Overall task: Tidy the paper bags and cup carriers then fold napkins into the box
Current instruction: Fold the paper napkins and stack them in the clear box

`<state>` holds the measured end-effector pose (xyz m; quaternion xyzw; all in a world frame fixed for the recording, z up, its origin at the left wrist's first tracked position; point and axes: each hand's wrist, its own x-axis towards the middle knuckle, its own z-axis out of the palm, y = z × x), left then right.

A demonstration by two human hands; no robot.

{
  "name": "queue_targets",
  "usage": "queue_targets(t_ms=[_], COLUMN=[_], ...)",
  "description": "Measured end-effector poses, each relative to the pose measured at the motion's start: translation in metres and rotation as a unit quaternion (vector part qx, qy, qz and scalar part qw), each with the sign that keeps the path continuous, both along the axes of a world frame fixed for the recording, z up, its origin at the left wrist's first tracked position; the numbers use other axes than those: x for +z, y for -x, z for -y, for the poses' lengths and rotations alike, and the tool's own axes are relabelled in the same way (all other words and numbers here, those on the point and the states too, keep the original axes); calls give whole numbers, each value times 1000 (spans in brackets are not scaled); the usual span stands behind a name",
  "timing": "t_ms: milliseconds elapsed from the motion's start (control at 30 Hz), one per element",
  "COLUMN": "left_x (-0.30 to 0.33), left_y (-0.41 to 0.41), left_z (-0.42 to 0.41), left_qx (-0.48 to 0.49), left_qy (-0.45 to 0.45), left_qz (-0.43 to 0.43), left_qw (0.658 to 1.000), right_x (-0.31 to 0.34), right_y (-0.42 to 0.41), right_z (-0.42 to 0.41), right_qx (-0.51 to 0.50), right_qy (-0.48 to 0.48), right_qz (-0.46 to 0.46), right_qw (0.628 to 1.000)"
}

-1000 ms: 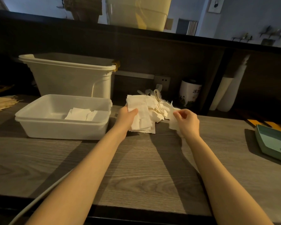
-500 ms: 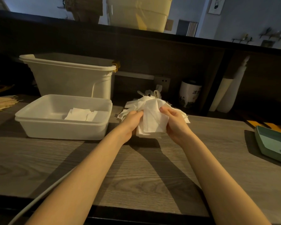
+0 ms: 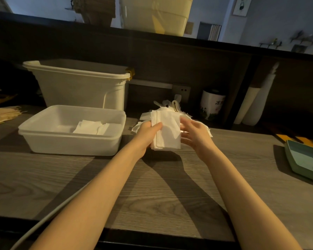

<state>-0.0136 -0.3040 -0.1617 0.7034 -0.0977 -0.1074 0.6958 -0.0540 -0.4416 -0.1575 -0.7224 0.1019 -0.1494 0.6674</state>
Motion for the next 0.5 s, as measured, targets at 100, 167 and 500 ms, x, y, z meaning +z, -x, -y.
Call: queue_targets(t_ms=[100, 167, 500], left_x=[1, 2, 0], left_y=[0, 0, -7], left_z=[0, 1, 3], left_qx=[4, 5, 72], left_qy=[2, 13, 38], left_qz=[-8, -20, -37], left_qw=[1000, 1000, 996], right_x=[-3, -4, -3], right_y=[0, 1, 2], right_z=[1, 1, 0], right_qx=[-18, -21, -69], right_qy=[79, 102, 190], right_qz=[7, 30, 106], right_qw=[997, 994, 974])
